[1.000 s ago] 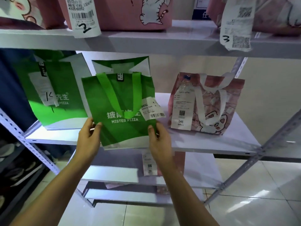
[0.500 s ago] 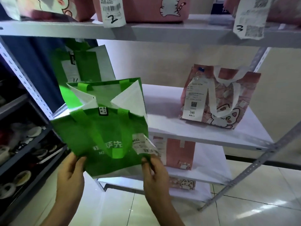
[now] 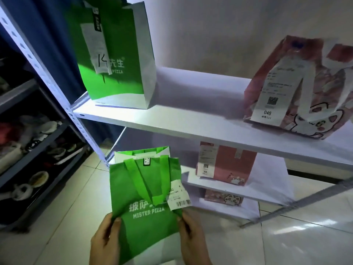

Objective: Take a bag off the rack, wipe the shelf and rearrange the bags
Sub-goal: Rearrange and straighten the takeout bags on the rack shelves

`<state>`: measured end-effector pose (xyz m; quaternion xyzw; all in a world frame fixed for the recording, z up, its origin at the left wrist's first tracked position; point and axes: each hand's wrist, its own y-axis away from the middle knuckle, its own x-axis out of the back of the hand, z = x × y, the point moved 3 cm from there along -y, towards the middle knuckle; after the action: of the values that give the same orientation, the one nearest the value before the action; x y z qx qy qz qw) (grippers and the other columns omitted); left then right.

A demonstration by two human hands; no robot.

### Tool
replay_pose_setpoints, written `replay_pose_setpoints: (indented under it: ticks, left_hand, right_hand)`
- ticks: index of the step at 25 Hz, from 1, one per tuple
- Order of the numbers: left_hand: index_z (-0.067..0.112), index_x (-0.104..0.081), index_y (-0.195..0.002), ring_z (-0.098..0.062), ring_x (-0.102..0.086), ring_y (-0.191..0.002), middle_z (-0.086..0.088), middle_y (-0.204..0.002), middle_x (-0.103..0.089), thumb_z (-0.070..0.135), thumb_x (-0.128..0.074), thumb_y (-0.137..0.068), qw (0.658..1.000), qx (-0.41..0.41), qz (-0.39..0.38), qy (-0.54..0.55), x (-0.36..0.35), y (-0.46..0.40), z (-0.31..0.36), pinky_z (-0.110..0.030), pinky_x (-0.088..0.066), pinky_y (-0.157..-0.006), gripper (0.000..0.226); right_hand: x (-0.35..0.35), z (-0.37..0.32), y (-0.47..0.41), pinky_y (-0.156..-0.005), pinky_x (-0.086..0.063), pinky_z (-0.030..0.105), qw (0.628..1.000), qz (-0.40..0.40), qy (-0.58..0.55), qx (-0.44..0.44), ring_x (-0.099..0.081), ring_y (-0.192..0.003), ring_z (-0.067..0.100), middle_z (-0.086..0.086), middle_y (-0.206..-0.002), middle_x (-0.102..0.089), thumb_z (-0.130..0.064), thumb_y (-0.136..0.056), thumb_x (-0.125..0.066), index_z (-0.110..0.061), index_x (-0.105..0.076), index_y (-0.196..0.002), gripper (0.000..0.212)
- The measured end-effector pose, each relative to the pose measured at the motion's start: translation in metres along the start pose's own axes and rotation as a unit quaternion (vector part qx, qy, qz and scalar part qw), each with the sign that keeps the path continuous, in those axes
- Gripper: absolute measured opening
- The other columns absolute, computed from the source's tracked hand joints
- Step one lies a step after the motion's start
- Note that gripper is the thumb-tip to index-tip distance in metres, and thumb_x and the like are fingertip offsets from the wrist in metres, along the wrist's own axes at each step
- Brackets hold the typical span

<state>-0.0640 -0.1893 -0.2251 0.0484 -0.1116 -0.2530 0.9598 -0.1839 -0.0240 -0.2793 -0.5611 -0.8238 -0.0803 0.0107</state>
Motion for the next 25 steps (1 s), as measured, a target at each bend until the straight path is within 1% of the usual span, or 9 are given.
replay_pose_setpoints:
  ticks: [2, 6, 9, 11, 14, 17, 20, 22, 25]
  left_hand:
    - [0.039, -0.073, -0.087, -0.025, -0.069, -0.087, 0.007, -0.083, -0.076, 0.003, -0.053, -0.098, 0.999, 0.015, -0.028, -0.020, -0.004, -0.020, -0.028, -0.013, -0.051, -0.066, 0.044]
    - [0.028, -0.071, -0.096, -0.020, -0.067, -0.085, 0.002, -0.089, -0.076, 0.003, -0.050, -0.100, 0.996, 0.014, -0.081, -0.019, -0.030, -0.083, -0.054, -0.018, -0.053, -0.069, 0.033]
    - [0.021, -0.069, -0.104, -0.004, -0.063, -0.080, 0.004, -0.092, -0.074, 0.001, -0.045, -0.100, 0.992, -0.024, -0.122, -0.025, -0.054, -0.137, -0.050, -0.012, -0.049, -0.069, 0.031]
    - [0.021, -0.066, -0.101, 0.000, -0.061, -0.078, 0.014, -0.087, -0.071, -0.006, -0.043, -0.097, 0.987, -0.057, -0.150, -0.028, -0.071, -0.173, -0.042, -0.011, -0.047, -0.067, 0.035]
    - [0.018, -0.061, -0.096, 0.004, -0.057, -0.071, 0.017, -0.076, -0.064, -0.011, -0.043, -0.094, 0.980, -0.092, -0.172, -0.042, -0.097, -0.216, -0.037, -0.009, -0.044, -0.058, 0.035]
    - [0.017, -0.060, -0.109, 0.007, -0.061, -0.070, 0.015, -0.087, -0.065, -0.007, -0.044, -0.096, 0.981, -0.116, -0.143, -0.067, -0.119, -0.249, -0.052, -0.005, -0.042, -0.044, 0.032]
    - [0.016, -0.063, -0.113, 0.000, -0.064, -0.079, 0.000, -0.097, -0.068, -0.006, -0.047, -0.097, 0.979, -0.117, -0.141, -0.094, -0.134, -0.267, -0.085, -0.004, -0.047, -0.059, 0.032]
    - [0.017, -0.064, -0.114, -0.007, -0.064, -0.085, -0.005, -0.098, -0.069, -0.003, -0.049, -0.097, 0.978, -0.114, -0.146, -0.100, -0.140, -0.272, -0.102, -0.004, -0.046, -0.071, 0.030]
    - [0.016, -0.063, -0.108, -0.019, -0.062, -0.087, -0.008, -0.094, -0.068, 0.003, -0.051, -0.098, 0.977, -0.128, -0.141, -0.101, -0.145, -0.285, -0.111, -0.007, -0.046, -0.073, 0.020]
  right_hand:
    - [-0.005, 0.024, -0.013, -0.086, -0.043, 0.002, 0.999, -0.004, 0.006, -0.036, -0.062, -0.099, -0.017, -0.041, -0.102, -0.068, 0.008, -0.094, -0.059, -0.067, -0.069, -0.091, 0.076]
    - [-0.021, 0.055, -0.069, -0.090, -0.050, 0.012, 0.998, 0.018, 0.013, -0.066, -0.067, -0.105, 0.006, -0.012, -0.109, -0.075, -0.003, -0.098, -0.059, -0.028, -0.073, -0.109, 0.031]
    - [-0.034, 0.048, -0.122, -0.081, -0.048, 0.011, 0.998, 0.040, 0.009, -0.044, -0.065, -0.092, -0.002, -0.006, -0.105, -0.074, -0.009, -0.102, -0.054, -0.013, -0.071, -0.119, 0.024]
    - [-0.043, 0.042, -0.157, -0.078, -0.047, 0.013, 0.998, 0.057, -0.004, -0.026, -0.061, -0.086, -0.003, -0.006, -0.101, -0.071, -0.012, -0.103, -0.053, -0.011, -0.069, -0.120, 0.023]
    - [-0.052, 0.039, -0.201, -0.087, -0.049, 0.011, 0.994, 0.105, -0.027, 0.000, -0.065, -0.101, 0.001, -0.004, -0.112, -0.071, -0.015, -0.101, -0.058, -0.009, -0.069, -0.124, 0.026]
    - [-0.057, 0.063, -0.233, -0.088, -0.052, 0.021, 0.989, 0.147, 0.004, 0.032, -0.065, -0.095, 0.009, 0.005, -0.105, -0.068, -0.012, -0.097, -0.065, -0.008, -0.073, -0.113, 0.018]
    - [-0.057, 0.098, -0.240, -0.089, -0.054, 0.029, 0.986, 0.153, 0.059, 0.022, -0.065, -0.095, 0.013, 0.004, -0.102, -0.068, -0.020, -0.096, -0.061, -0.009, -0.074, -0.106, 0.020]
    - [-0.057, 0.111, -0.239, -0.081, -0.051, 0.023, 0.984, 0.153, 0.086, 0.021, -0.061, -0.087, 0.001, -0.004, -0.092, -0.066, -0.017, -0.099, -0.058, -0.008, -0.071, -0.104, 0.017]
    - [-0.065, 0.116, -0.241, -0.069, -0.040, 0.011, 0.983, 0.152, 0.102, 0.013, -0.053, -0.073, -0.008, -0.016, -0.079, -0.054, -0.012, -0.103, -0.053, -0.003, -0.067, -0.103, 0.017]
